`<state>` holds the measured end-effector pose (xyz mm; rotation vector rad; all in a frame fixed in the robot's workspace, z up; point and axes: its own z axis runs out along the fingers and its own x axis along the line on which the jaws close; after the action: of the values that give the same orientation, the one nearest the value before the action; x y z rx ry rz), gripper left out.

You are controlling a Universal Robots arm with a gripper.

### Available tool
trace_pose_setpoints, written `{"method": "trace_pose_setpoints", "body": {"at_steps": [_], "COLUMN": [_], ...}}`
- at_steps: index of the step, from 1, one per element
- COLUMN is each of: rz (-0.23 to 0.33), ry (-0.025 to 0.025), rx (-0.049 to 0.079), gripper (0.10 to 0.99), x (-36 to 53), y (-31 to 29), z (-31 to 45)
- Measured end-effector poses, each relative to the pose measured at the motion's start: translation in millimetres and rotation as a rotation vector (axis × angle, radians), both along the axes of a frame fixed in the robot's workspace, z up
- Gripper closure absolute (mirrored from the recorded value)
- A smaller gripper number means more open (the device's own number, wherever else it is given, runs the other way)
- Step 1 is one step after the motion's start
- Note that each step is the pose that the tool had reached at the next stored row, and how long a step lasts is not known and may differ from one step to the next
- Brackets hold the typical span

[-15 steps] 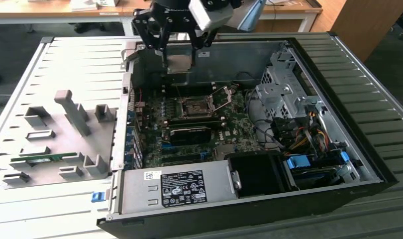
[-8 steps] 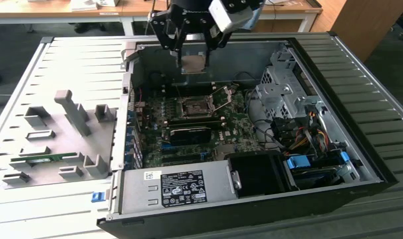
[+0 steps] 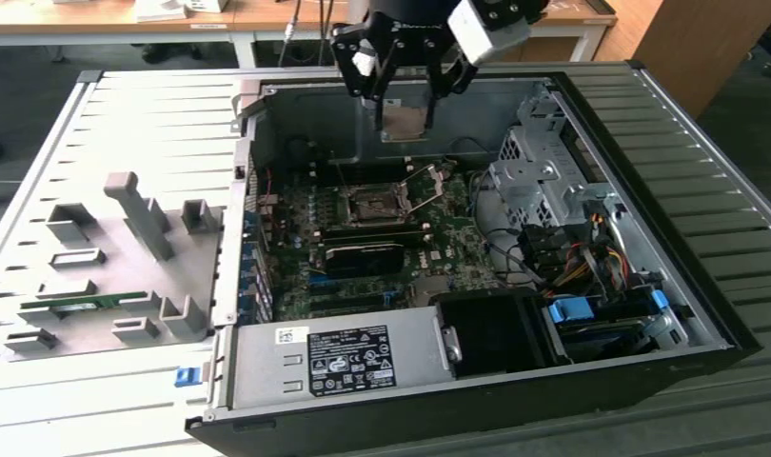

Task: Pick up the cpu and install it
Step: 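Pick up the cpu and move it towards the insertion slot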

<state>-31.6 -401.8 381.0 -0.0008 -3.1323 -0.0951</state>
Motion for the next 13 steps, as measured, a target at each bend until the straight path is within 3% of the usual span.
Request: {"method": "trace_pose_setpoints", "body": {"at_steps": [13], "rz": [0.000], "ry": [0.0001], "rx": [0.001], "gripper": [0.545], "x": [44.6], "y": [0.0], "z": [-5.6]}}
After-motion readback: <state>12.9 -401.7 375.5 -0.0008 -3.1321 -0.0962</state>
